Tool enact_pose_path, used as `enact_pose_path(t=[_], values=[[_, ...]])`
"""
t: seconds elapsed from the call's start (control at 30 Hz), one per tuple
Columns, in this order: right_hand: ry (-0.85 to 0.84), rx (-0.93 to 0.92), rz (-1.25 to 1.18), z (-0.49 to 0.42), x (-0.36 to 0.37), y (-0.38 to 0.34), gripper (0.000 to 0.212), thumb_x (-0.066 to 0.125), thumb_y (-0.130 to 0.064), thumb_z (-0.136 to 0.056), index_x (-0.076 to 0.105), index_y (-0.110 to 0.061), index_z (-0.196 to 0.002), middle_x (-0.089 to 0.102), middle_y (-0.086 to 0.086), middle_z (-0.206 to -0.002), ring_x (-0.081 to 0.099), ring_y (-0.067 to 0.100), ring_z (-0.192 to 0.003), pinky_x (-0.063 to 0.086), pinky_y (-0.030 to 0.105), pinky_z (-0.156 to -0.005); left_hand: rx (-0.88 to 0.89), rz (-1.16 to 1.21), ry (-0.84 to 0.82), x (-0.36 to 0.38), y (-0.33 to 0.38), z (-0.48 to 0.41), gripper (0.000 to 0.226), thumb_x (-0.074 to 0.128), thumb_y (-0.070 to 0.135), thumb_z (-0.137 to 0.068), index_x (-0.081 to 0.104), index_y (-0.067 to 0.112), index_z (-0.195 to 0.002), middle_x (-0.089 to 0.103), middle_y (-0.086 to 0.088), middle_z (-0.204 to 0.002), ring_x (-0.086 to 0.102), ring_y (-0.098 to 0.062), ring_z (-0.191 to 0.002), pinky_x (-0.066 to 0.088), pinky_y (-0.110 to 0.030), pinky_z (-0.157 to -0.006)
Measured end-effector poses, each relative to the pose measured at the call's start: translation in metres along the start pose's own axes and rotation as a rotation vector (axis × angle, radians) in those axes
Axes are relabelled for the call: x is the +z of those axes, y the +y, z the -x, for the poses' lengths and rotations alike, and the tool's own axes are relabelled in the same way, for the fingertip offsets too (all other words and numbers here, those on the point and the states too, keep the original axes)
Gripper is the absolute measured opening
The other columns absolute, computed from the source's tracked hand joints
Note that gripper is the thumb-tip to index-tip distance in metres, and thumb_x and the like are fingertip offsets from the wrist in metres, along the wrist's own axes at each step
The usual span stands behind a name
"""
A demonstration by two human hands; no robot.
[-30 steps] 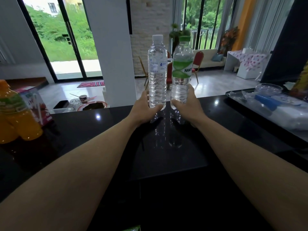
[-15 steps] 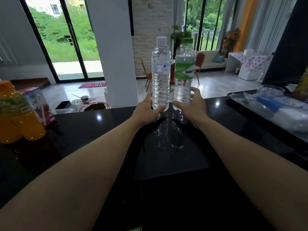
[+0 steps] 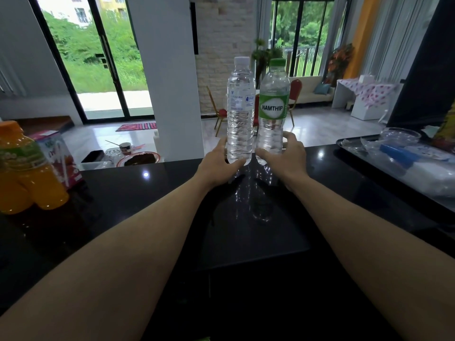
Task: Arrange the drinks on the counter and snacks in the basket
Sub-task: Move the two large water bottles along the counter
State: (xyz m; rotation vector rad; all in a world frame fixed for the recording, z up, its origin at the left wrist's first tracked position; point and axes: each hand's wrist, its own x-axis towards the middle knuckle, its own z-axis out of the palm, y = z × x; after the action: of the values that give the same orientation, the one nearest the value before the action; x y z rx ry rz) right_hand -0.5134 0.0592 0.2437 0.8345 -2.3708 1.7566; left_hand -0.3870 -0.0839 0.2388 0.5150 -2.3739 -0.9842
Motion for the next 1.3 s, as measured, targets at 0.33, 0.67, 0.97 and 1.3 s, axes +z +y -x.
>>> enact_pose_path(t=[0.33,0.67,0.97,1.3], values=[[0.008,0.004,0.004,0.0005,0.0003,0.0015,0.089,0.088,-0.029,-0.066,0.045,-0.025,-0.145,0.050,0.006,-0.129,0.056,0.022,-0.116,0.051,0.038,-0.099,-0.005,-0.022,0.006,0.0005,-0.0006,-0.0002,0.074,0.070,0.047,-0.086,0.033,0.034,-0.148,0.067,0.008,-0.126,0.063,-0.018,-0.117,0.048,-0.047,-0.103],[-0.014,-0.003,-0.042,0.0003,-0.0004,0.0016,0.095,0.093,-0.025,-0.060,0.046,-0.025,-0.143,0.054,0.003,-0.124,0.061,0.022,-0.110,0.055,0.043,-0.095,-0.009,-0.030,0.004,0.0008,-0.0005,-0.0007,0.074,0.071,0.044,-0.087,0.033,0.031,-0.148,0.067,0.007,-0.127,0.062,-0.019,-0.118,0.047,-0.047,-0.103],[-0.054,-0.024,-0.076,0.0024,-0.0024,0.0014,0.074,0.087,-0.028,-0.060,0.055,-0.034,-0.126,0.069,-0.009,-0.106,0.069,0.011,-0.095,0.058,0.041,-0.089,-0.006,-0.023,0.006,0.0007,0.0002,-0.0005,0.074,0.071,0.043,-0.086,0.033,0.031,-0.148,0.066,0.006,-0.129,0.062,-0.019,-0.119,0.046,-0.048,-0.105],[-0.044,0.004,-0.119,0.0031,-0.0066,0.0017,0.081,0.084,-0.017,-0.064,0.053,-0.025,-0.138,0.067,-0.017,-0.097,0.070,0.006,-0.087,0.061,0.033,-0.080,-0.012,-0.010,0.000,0.0010,-0.0009,-0.0019,0.075,0.072,0.044,-0.085,0.033,0.030,-0.149,0.068,0.007,-0.125,0.064,-0.019,-0.116,0.048,-0.047,-0.103]])
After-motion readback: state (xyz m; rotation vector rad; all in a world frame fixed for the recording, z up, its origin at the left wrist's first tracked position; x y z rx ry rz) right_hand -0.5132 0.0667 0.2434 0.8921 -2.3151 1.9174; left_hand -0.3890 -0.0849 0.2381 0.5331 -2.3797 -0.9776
